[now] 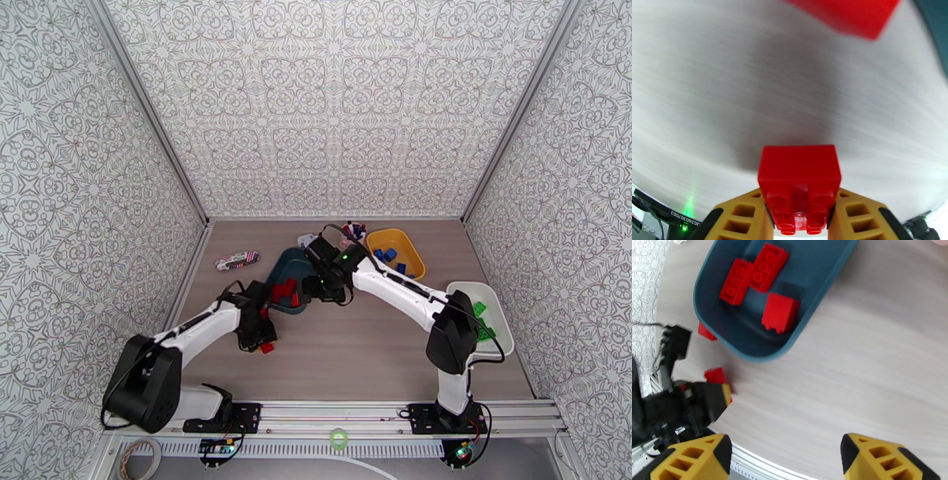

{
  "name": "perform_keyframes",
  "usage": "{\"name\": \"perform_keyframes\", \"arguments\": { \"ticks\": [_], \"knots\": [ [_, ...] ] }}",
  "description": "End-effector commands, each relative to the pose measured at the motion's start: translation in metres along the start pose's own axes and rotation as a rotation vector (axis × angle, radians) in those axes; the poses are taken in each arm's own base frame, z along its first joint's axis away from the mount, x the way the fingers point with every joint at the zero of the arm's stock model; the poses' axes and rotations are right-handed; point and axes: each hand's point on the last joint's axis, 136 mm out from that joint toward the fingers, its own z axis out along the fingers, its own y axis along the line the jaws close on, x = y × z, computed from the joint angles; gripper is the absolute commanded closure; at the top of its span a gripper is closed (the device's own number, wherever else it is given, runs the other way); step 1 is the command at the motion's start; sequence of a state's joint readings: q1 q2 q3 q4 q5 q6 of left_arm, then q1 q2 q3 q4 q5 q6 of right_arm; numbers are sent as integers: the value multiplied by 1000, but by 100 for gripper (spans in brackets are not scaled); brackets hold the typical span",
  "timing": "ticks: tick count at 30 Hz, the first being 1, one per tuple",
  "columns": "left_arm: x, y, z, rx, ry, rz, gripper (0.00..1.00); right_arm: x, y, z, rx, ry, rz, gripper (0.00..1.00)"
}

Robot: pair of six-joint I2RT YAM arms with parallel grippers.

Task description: Sort the legos into containers by color

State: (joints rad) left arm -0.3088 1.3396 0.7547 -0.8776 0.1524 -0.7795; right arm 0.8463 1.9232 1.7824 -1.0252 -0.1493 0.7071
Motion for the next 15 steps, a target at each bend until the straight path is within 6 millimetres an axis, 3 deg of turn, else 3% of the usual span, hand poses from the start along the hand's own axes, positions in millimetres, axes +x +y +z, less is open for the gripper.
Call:
{"name": "perform_keyframes", "arguments": {
  "ticks": [1,5,8,15],
  "knots": [
    [-13,-10,-29,72,-30,-8,74,-18,2,1,-10,-58,-17,23],
    [-32,-21,-56,110,-73,-9,74,-33,4,-7,-41,-116,-17,24],
    [-49,-40,-72,152,-95,7,75,-39,-4,-6,-58,-86,15,26],
    [-82,-82,-76,176,-93,66,74,-47,-31,0,-87,-47,90,30]
  ]
}}
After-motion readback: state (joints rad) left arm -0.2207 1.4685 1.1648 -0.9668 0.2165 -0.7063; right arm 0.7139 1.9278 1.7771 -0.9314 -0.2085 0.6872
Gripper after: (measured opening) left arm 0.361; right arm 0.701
